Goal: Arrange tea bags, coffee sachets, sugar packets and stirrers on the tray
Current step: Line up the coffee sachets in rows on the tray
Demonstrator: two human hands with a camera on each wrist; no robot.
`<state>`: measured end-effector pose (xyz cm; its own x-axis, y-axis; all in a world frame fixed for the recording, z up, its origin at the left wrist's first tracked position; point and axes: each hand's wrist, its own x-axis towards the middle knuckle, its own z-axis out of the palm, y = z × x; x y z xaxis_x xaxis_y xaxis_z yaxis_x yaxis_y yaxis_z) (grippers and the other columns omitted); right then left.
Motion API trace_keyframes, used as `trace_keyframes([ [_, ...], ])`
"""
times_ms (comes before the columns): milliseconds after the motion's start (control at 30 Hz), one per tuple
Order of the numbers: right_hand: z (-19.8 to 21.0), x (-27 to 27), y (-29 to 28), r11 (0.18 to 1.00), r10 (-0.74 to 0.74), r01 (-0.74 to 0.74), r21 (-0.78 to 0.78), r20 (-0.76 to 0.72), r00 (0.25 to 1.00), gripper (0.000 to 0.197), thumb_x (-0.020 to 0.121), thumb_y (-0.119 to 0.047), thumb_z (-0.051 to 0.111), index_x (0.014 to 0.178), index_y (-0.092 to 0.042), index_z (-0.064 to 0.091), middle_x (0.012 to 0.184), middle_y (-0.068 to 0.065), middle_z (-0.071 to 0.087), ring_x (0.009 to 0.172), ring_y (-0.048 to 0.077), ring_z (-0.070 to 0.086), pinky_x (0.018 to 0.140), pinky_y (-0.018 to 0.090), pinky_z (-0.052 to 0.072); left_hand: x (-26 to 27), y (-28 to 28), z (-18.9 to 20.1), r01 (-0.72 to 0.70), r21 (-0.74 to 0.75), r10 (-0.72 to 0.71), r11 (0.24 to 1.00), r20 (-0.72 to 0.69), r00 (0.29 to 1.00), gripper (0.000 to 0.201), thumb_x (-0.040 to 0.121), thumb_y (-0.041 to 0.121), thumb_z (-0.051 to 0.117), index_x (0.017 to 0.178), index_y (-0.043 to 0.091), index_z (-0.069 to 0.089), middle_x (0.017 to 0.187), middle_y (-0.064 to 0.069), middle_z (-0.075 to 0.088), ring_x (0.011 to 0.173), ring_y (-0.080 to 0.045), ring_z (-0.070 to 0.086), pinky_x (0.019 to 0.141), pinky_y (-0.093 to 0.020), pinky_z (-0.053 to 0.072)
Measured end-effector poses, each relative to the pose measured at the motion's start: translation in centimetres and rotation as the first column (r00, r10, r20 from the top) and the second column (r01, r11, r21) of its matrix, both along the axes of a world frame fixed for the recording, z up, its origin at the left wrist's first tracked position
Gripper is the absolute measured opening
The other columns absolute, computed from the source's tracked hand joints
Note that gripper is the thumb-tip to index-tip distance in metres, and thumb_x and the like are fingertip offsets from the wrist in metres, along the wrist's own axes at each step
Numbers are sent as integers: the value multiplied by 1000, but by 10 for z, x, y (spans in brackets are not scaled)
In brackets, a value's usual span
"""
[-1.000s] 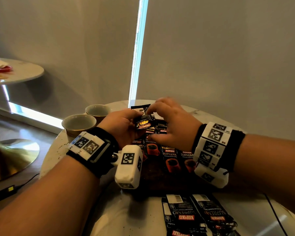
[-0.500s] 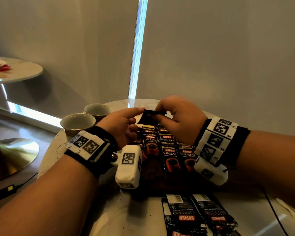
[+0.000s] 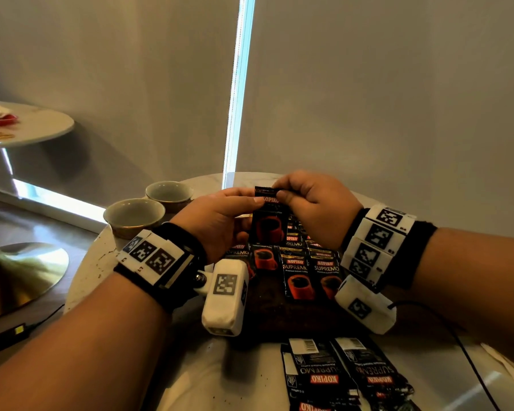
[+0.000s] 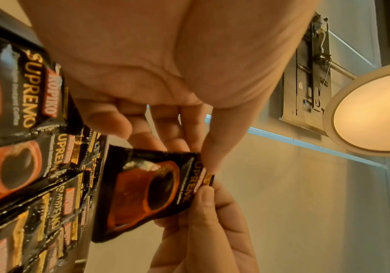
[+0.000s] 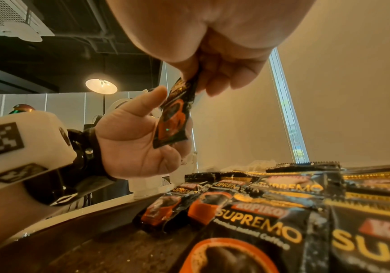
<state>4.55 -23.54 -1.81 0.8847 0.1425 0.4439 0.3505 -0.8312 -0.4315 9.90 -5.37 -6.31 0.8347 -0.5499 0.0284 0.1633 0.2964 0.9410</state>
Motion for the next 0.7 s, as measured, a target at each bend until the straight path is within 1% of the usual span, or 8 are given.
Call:
trace_keyframes([
  [33,0,0,0,1000,0,0,2,-6,1000,16,100,-20,56,103,-27,70,84,-2,70,77,16,63,72,38,54,0,0,0,3,-11,-3,1000,-7,1000,42,77,17,77,118,8,67,100,-11,72,78,-23,67,71,-34,48],
  [167,2,-2,1,1000,-1,1,4,-26,1000,14,98,-20,60,100,-32,68,82,-11,67,73,4,60,66,22,48,-2,-2,0,1,-62,-2,998,-21,1000,39,75,16,70,112,6,64,91,-10,72,71,-21,70,60,-29,59],
  [233,2,-2,2,1000,0,0,0,-47,999,14,97,-21,61,99,-33,67,84,-11,68,77,5,63,69,24,52,-3,-3,1,-7,-61,6,998,-18,1000,36,76,16,70,110,6,63,90,-11,71,71,-22,70,62,-30,58],
  [300,1,-2,3,1000,2,-2,1,-52,999,13,96,-21,62,97,-33,67,85,-10,70,79,6,64,71,27,54,-5,-4,2,-33,-56,32,998,-21,999,18,84,10,67,102,7,63,86,-11,70,65,-21,70,53,-29,58],
  [367,0,-1,4,1000,-2,2,-4,-53,999,13,96,-21,63,96,-33,67,84,-11,69,77,5,63,68,24,51,-6,-4,3,-69,-42,68,997,-23,997,4,92,4,62,93,8,61,79,-11,68,57,-19,69,45,-24,53],
  [533,0,-3,6,1000,-12,12,-3,-87,996,10,96,-23,62,100,-31,66,83,-9,67,75,6,60,64,21,45,-3,-5,1,-113,-2,113,994,5,994,10,94,3,61,87,10,59,77,-9,66,55,-16,65,44,-22,50],
  [667,-1,-2,7,997,-10,19,74,-121,993,6,99,-25,59,103,-29,61,80,-3,69,73,15,64,67,32,52,-1,-6,-1,-121,11,121,993,-7,993,11,92,4,63,85,11,58,78,-10,66,62,-20,65,51,-26,54],
  [700,-2,-2,6,997,-13,22,78,-112,994,6,99,-26,59,104,-28,60,82,-4,67,73,14,62,66,29,50,-1,-6,-1,-126,14,126,992,-7,992,11,92,4,63,85,10,58,78,-10,66,62,-21,66,51,-26,54],
])
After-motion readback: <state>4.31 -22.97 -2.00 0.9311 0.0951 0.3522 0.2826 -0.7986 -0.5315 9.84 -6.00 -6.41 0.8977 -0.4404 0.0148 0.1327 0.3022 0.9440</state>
